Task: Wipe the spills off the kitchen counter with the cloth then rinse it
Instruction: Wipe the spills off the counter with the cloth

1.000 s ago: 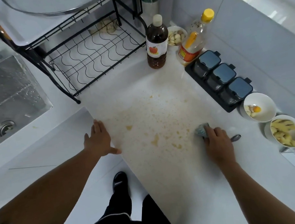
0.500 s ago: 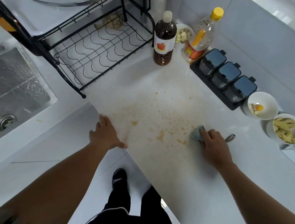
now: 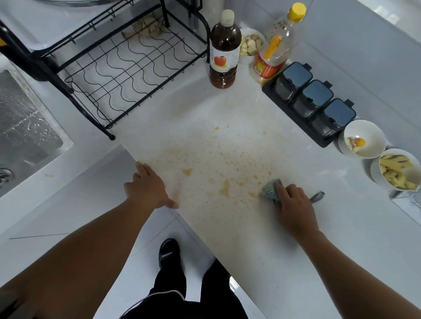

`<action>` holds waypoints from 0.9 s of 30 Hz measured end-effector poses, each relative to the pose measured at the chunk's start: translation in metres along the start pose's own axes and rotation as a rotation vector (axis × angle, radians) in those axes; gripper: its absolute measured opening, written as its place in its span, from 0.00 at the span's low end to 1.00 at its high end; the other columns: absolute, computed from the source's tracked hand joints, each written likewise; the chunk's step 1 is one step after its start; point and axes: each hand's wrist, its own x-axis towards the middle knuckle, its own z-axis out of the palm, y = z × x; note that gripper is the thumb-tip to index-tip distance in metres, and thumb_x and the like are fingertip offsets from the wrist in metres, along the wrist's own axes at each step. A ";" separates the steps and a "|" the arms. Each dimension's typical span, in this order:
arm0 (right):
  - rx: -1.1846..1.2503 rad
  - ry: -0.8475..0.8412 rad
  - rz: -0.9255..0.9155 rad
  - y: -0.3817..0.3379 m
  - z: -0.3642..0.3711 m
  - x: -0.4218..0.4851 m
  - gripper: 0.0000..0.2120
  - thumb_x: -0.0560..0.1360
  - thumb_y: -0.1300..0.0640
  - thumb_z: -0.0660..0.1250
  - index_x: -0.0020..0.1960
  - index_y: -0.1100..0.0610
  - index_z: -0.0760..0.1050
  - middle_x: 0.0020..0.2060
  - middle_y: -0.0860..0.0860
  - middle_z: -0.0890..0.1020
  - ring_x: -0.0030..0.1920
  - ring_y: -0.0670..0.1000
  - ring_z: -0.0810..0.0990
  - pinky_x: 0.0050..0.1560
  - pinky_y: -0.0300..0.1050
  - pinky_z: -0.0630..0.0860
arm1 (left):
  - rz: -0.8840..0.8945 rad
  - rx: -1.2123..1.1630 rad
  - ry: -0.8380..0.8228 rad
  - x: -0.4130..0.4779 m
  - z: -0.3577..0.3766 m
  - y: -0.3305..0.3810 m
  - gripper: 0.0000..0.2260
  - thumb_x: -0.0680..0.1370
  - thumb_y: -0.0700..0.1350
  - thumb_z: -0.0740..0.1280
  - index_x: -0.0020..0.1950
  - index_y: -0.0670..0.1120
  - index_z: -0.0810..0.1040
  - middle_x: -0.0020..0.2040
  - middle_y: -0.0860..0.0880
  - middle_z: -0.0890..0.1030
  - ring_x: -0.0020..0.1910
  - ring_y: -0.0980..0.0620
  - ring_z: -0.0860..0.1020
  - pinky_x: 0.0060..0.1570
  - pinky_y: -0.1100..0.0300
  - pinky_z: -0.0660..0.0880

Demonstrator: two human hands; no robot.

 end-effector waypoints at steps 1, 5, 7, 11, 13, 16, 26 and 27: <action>-0.004 -0.023 -0.016 0.004 -0.002 0.000 0.19 0.76 0.59 0.68 0.66 0.60 0.74 0.46 0.59 0.76 0.45 0.62 0.75 0.40 0.53 0.75 | -0.002 0.011 0.001 0.000 0.000 0.001 0.72 0.58 0.75 0.74 0.79 0.34 0.36 0.81 0.35 0.40 0.77 0.38 0.60 0.66 0.42 0.68; 0.030 0.067 0.268 -0.004 -0.001 0.000 0.18 0.76 0.61 0.66 0.64 0.63 0.74 0.45 0.61 0.76 0.43 0.63 0.75 0.39 0.52 0.73 | -0.010 0.018 0.007 0.001 -0.001 0.002 0.72 0.57 0.75 0.74 0.79 0.34 0.37 0.81 0.35 0.41 0.73 0.39 0.68 0.62 0.44 0.72; -0.005 0.039 0.075 -0.010 0.003 -0.005 0.18 0.75 0.59 0.65 0.64 0.62 0.75 0.44 0.60 0.76 0.43 0.62 0.75 0.39 0.52 0.74 | -0.016 0.021 0.004 0.001 -0.003 0.002 0.73 0.57 0.75 0.74 0.79 0.34 0.37 0.80 0.35 0.40 0.69 0.39 0.72 0.59 0.46 0.73; 0.046 0.065 0.247 -0.006 0.002 -0.005 0.19 0.74 0.61 0.68 0.65 0.61 0.75 0.45 0.60 0.76 0.44 0.62 0.75 0.39 0.53 0.75 | -0.020 0.018 0.010 0.002 -0.006 0.004 0.73 0.56 0.74 0.75 0.79 0.34 0.39 0.80 0.35 0.41 0.66 0.39 0.75 0.54 0.48 0.74; 0.018 0.075 0.254 -0.014 0.004 -0.007 0.20 0.73 0.63 0.70 0.64 0.63 0.75 0.44 0.61 0.76 0.42 0.63 0.75 0.38 0.53 0.74 | -0.022 -0.010 0.004 0.000 -0.005 0.005 0.73 0.55 0.72 0.77 0.79 0.33 0.39 0.80 0.34 0.41 0.65 0.39 0.76 0.54 0.48 0.75; -0.042 -0.021 0.014 -0.012 0.003 -0.010 0.19 0.75 0.59 0.68 0.65 0.59 0.73 0.45 0.58 0.76 0.44 0.62 0.75 0.38 0.51 0.74 | -0.025 -0.024 0.005 -0.001 -0.006 0.006 0.73 0.55 0.71 0.78 0.79 0.32 0.39 0.80 0.34 0.43 0.69 0.38 0.72 0.58 0.46 0.74; -0.057 0.039 0.326 -0.027 -0.001 -0.012 0.19 0.77 0.58 0.66 0.67 0.60 0.71 0.46 0.61 0.75 0.44 0.63 0.75 0.37 0.53 0.74 | 0.038 0.112 0.041 0.000 -0.009 -0.004 0.73 0.56 0.79 0.70 0.79 0.35 0.36 0.80 0.36 0.35 0.79 0.36 0.37 0.73 0.31 0.50; -0.041 0.064 0.412 -0.031 0.001 -0.012 0.19 0.78 0.58 0.65 0.67 0.61 0.71 0.46 0.62 0.75 0.44 0.64 0.75 0.37 0.53 0.74 | 0.050 0.108 0.045 0.000 -0.007 -0.007 0.73 0.57 0.79 0.69 0.79 0.35 0.35 0.79 0.36 0.34 0.79 0.37 0.36 0.74 0.31 0.49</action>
